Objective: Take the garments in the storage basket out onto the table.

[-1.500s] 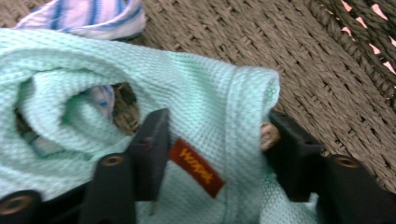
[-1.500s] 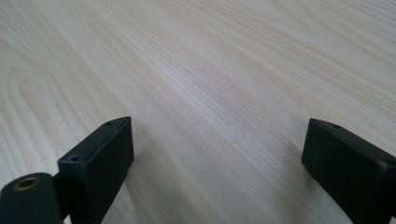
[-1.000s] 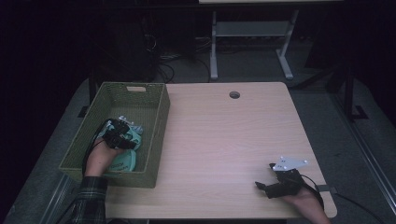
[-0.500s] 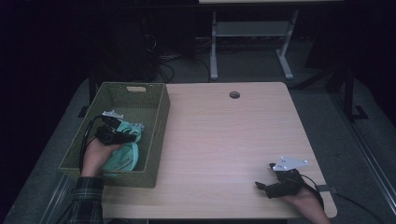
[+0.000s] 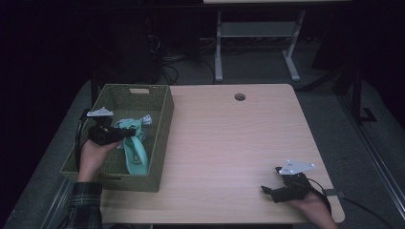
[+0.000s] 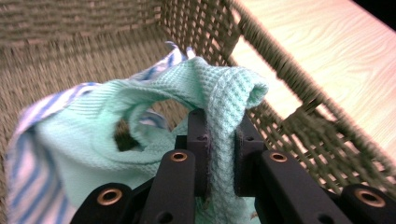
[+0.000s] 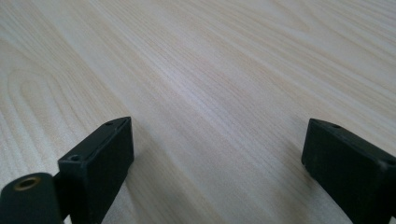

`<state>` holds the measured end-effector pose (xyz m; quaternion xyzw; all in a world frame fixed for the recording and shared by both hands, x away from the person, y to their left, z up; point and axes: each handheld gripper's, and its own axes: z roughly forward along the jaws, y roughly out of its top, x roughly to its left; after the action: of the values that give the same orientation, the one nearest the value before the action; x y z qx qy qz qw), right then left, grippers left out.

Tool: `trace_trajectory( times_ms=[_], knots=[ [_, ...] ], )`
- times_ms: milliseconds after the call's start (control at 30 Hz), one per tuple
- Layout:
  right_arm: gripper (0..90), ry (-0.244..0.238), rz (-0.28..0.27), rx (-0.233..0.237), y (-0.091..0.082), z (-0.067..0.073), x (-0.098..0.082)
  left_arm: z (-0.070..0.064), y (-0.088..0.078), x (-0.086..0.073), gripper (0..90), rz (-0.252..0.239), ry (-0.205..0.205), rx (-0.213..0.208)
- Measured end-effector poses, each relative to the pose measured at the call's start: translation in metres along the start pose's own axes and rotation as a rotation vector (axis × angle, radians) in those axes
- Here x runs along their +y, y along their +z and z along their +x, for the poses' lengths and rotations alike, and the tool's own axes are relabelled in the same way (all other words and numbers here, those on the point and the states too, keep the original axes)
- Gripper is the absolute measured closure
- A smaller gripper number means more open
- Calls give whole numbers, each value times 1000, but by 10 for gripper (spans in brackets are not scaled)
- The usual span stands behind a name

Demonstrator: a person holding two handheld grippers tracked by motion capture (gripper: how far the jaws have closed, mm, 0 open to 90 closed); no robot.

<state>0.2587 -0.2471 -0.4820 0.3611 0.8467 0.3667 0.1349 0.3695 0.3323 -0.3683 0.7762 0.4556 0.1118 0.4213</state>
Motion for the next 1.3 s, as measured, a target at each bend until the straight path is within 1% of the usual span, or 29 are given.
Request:
trace_trajectory(
  times_ms=[67, 100, 200, 233, 433, 500, 633, 767, 933, 967, 1133, 1233, 1267, 1300],
  knots=[
    [89, -3, 1, 0, 0, 0, 0, -1, -4, 2, 803, -19, 6, 2],
    [89, -3, 1, 0, 0, 0, 0, -1, -4, 2, 804, -19, 6, 2],
    [89, 0, 1, -1, 0, 0, 0, -4, -13, 7, 807, -66, 9, -14],
    [89, 2, 1, -1, 0, 0, 0, -5, -15, 8, 807, -74, 12, -20],
    [89, 2, 0, -2, 0, 0, 0, -12, -27, 19, 807, -122, 40, -24],
    [90, 2, 0, -4, 0, 0, 0, -15, -31, 23, 808, -135, 44, -26],
    [90, 1, 0, -4, 0, 0, 0, -18, -35, 29, 807, -161, 45, -54],
    [90, 4, 1, -4, 0, 0, 0, -23, -39, 37, 807, -166, 51, -81],
    [90, 6, 1, -5, 0, 0, 0, -29, -46, 48, 807, -184, 68, -96],
    [90, 5, 3, -4, 0, 0, 0, -30, -48, 50, 807, -186, 77, -98],
    [90, 8, 2, -4, 0, 0, 0, -35, -53, 57, 807, -197, 92, -116],
    [90, 8, 3, -4, 0, 0, 0, -37, -56, 60, 807, -205, 96, -133],
    [90, 8, 3, -4, 0, 0, 0, -37, -56, 60, 807, -205, 96, -133],
    [90, 9, 3, -4, 0, 0, 0, -39, -58, 63, 807, -216, 97, -148]
  ],
)
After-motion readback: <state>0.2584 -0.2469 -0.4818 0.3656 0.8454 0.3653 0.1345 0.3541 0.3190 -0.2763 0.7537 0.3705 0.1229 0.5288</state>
